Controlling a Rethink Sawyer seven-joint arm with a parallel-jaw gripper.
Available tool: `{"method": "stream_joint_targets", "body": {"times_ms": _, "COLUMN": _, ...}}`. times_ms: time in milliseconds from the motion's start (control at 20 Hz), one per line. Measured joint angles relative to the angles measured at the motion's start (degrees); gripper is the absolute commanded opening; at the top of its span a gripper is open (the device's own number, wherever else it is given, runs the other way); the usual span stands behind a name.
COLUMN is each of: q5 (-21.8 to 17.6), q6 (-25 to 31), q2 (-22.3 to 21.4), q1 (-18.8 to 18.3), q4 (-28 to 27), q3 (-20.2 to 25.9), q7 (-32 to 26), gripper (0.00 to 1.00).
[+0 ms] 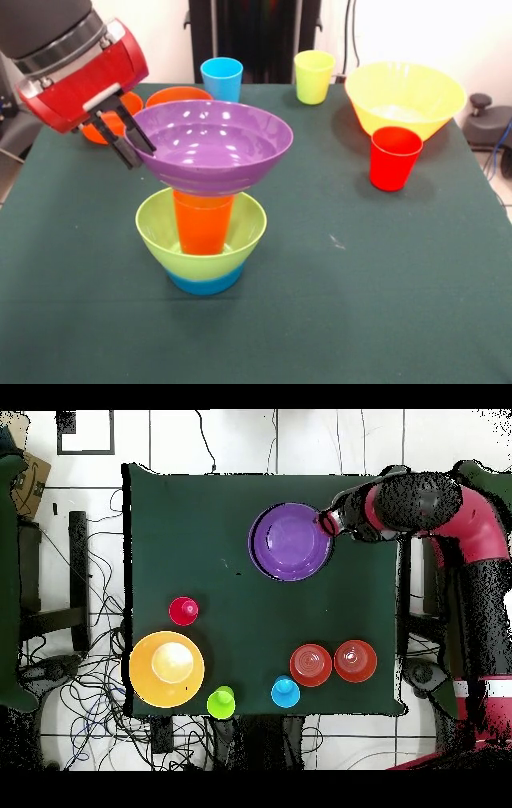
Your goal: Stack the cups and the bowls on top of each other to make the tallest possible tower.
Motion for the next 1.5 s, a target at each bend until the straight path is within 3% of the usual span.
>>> {"method": "stream_joint_targets", "body": {"times_ms": 550, "q5": -2.3, "q6": 0.0, "q2": 2.9, "q1": 0.0, "q4": -0.2, "q3": 0.6, "q7": -3.0, "gripper": 0.00}}
{"method": "stream_joint_targets", "body": {"times_ms": 1500, "q5": -3.8, "q6": 0.0, "q2": 3.6, "q1": 0.0, "q4": -0.2, "q3": 0.7, "q7": -5.6, "gripper": 0.00}}
